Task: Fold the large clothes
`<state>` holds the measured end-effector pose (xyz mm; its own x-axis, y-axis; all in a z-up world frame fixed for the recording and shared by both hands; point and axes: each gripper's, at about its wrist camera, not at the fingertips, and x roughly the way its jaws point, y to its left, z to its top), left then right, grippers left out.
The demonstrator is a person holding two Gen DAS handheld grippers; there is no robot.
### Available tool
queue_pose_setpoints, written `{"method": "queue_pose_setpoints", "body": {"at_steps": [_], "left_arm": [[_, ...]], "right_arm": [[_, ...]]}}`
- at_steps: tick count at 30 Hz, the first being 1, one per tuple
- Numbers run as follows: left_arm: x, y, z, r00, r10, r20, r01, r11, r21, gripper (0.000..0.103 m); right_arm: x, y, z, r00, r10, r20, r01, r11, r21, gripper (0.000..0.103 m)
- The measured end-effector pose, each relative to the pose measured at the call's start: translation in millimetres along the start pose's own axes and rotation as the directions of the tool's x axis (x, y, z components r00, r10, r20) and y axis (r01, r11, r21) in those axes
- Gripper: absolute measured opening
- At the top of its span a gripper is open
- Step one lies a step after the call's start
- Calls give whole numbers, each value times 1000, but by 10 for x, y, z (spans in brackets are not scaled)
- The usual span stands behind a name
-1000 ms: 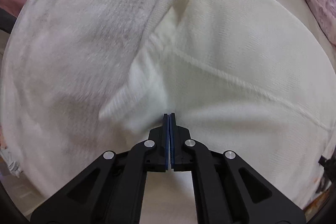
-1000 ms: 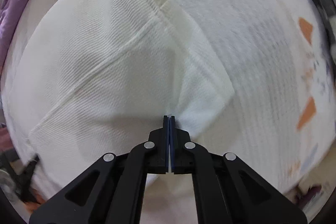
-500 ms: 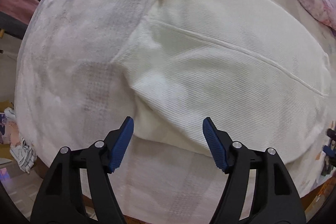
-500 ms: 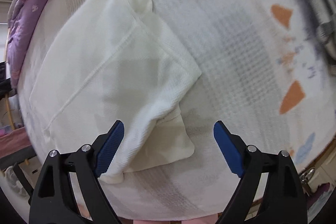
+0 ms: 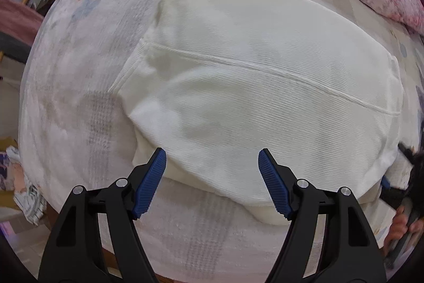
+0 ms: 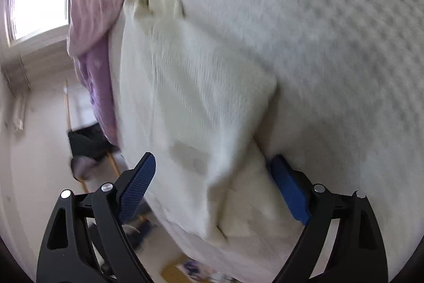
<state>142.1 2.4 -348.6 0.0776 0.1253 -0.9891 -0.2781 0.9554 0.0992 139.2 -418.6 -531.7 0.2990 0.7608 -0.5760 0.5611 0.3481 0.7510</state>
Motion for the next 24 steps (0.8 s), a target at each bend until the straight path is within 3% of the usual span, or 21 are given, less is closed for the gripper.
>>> {"method": "queue_pose_setpoints", "body": {"at_steps": [3,8,11,13,18,21,24], "left_arm": [[3,-61,8,1000,12,10,-12,1000,-10,73],[31,-106,28,1000,22,17,-21,999,-26,73],[44,-145,26,999,30,18,-30,999,-15,73],[65,-168,32,999,31,12,-31,999,-12,73],[93,-227,39,999,36,10,-36,999,7,73],[104,-252,38,1000,30,7,-30,999,14,73],[120,-262,41,999,40,2,-40,999,25,73]], "right_arm": [[71,19,120,999,0,-39,-1,1000,-15,91],[237,225,110,996,-8,-84,-2,994,-111,91],[278,223,136,995,-22,-98,11,994,-106,91],[233,273,152,997,20,-70,-28,994,-106,91],[322,361,187,999,-49,4,49,997,-65,91],[303,531,127,998,-58,30,62,984,-167,90],[354,487,163,998,-65,25,68,988,-139,90]]}}
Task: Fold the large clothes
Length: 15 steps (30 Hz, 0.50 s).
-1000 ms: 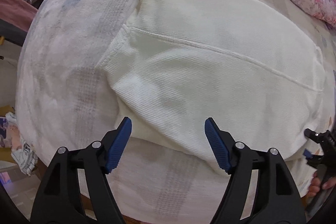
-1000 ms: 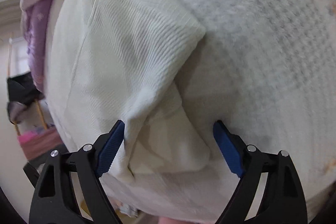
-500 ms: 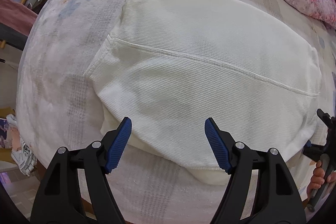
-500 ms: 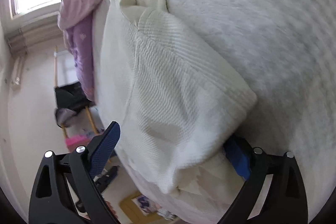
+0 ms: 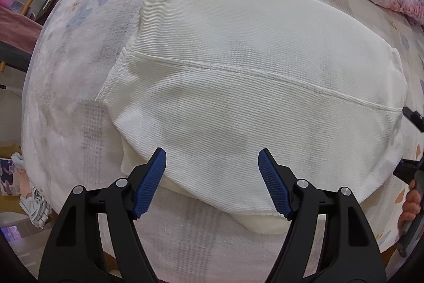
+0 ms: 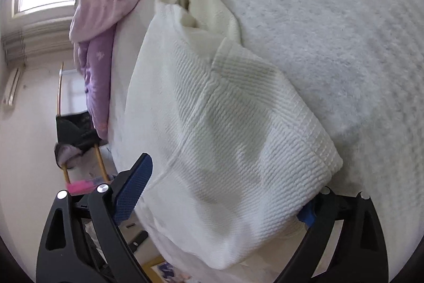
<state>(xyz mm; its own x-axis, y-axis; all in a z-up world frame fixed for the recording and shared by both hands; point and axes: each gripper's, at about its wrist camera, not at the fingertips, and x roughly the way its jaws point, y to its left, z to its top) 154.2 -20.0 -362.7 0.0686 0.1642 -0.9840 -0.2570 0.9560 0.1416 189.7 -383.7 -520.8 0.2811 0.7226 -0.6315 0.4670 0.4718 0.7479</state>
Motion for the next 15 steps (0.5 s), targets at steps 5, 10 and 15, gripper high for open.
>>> {"method": "queue_pose_setpoints", "body": {"at_steps": [5,10,15], "left_arm": [[-11,-4,42,999,-36,16,36,999,8,73],[-13,-51,180,997,-65,31,65,998,22,73],[-41,-166,544,981,-184,57,181,982,58,30]], "right_arm": [[17,49,75,998,-53,39,56,997,-62,78],[122,15,126,990,-136,26,137,990,-31,54],[13,191,80,985,-170,18,171,983,-64,26]]}}
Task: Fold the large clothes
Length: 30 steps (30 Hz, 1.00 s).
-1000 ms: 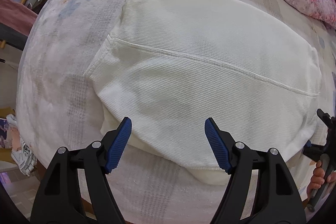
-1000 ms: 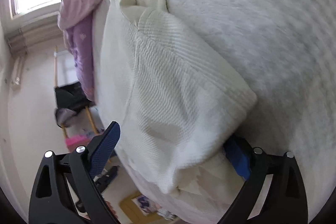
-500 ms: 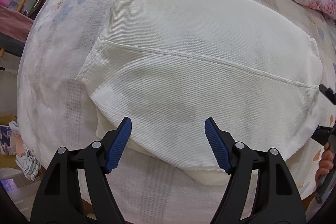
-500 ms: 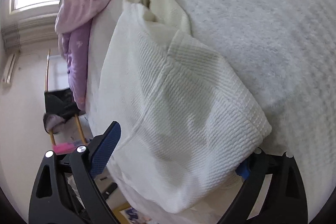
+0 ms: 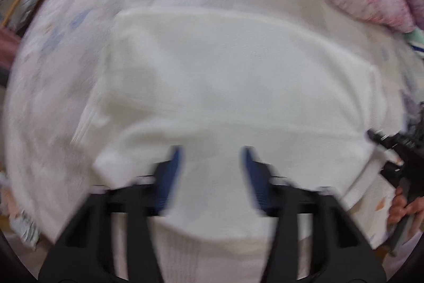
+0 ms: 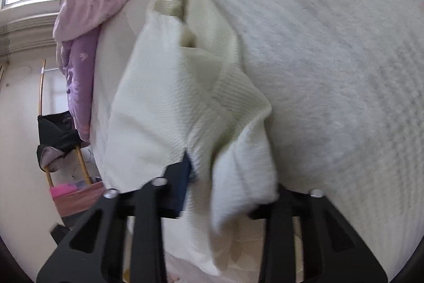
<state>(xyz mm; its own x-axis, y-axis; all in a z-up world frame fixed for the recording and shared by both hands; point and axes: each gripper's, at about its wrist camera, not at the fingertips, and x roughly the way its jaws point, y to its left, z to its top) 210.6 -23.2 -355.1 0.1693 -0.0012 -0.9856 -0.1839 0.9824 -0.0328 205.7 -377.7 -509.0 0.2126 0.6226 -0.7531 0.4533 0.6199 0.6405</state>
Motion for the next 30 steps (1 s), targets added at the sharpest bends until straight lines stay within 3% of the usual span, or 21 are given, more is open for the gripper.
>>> {"method": "queue_pose_setpoints", "body": {"at_steps": [2,6,9,13,14,15,16,17,18,20,23,25,27,30], "left_arm": [[21,-46,207,1000,-30,-1,30,1000,3,13],[37,-211,720,997,-78,20,77,996,45,7],[170,-385,1110,993,-113,32,109,990,90,6],[813,-553,1517,992,-99,-80,107,989,101,5],[1088,-579,1559,986,-82,-145,97,990,102,5],[1310,-569,1559,982,-75,-172,91,992,87,7],[1301,-532,1562,988,-90,-128,100,993,70,8],[1296,-520,1567,986,-94,-136,103,993,58,7],[1270,-520,1550,986,-91,-140,102,992,70,7],[1219,-561,1491,988,-53,-144,73,987,140,7],[1078,-586,1265,970,13,-243,23,989,146,2],[1124,-546,1032,980,34,-198,-2,987,159,2],[1227,-472,927,993,6,-117,10,990,139,2],[1190,-385,951,993,-30,-111,40,995,86,2]], "right_arm": [[-64,249,-71,995,-91,40,94,992,-85,23],[-237,480,-256,990,-77,118,93,986,-138,20],[-278,645,-323,980,-139,142,167,962,-215,20],[-193,656,-334,968,-200,149,231,946,-227,20],[-143,626,-322,966,-217,143,245,943,-226,20],[-85,565,-296,963,-231,136,257,942,-215,22],[-14,480,-262,965,-232,121,252,948,-193,27],[70,381,-218,968,-231,101,245,955,-165,28],[136,295,-177,970,-228,83,238,962,-131,34],[171,153,-95,981,-190,39,192,980,-55,35],[152,142,-47,983,-186,5,186,982,-36,35],[191,171,-52,979,-202,17,203,977,-60,37],[262,215,-40,976,-215,24,216,973,-76,38],[262,249,-16,974,-229,6,228,971,-74,38]]}}
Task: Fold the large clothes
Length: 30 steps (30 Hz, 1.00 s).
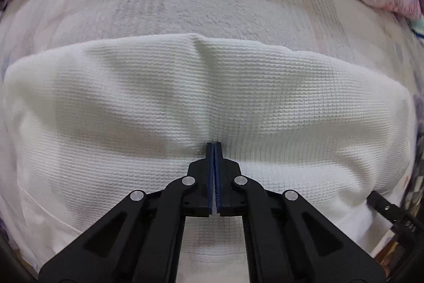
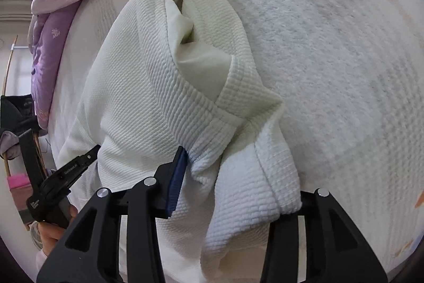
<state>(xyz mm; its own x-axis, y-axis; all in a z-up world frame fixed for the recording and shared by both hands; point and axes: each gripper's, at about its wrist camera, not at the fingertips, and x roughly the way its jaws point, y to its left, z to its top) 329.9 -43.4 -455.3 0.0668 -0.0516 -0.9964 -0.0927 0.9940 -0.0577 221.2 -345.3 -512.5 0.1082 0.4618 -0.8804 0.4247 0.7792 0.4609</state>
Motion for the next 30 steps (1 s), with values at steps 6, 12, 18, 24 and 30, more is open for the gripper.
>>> {"method": "queue_pose_setpoints", "body": {"at_steps": [6,12,18,24,30], "left_arm": [[-242,-61,-554,996,16,-87,-16,1000,1,2],[-224,-97,-521,989,80,-127,-88,994,-64,1],[-124,10,-1438,992,-33,-119,25,997,-68,1],[-235,100,-1846,978,-61,-200,37,992,-122,1],[-713,-54,-918,996,-59,-67,58,998,-18,0]], "right_arm": [[34,42,53,999,-23,-27,23,1000,4,39],[100,208,87,997,-78,-9,77,997,-31,41],[169,209,132,997,-71,-37,71,997,7,42],[201,256,108,997,-68,-27,69,998,5,43],[222,244,147,998,-50,-40,51,999,12,43]]}}
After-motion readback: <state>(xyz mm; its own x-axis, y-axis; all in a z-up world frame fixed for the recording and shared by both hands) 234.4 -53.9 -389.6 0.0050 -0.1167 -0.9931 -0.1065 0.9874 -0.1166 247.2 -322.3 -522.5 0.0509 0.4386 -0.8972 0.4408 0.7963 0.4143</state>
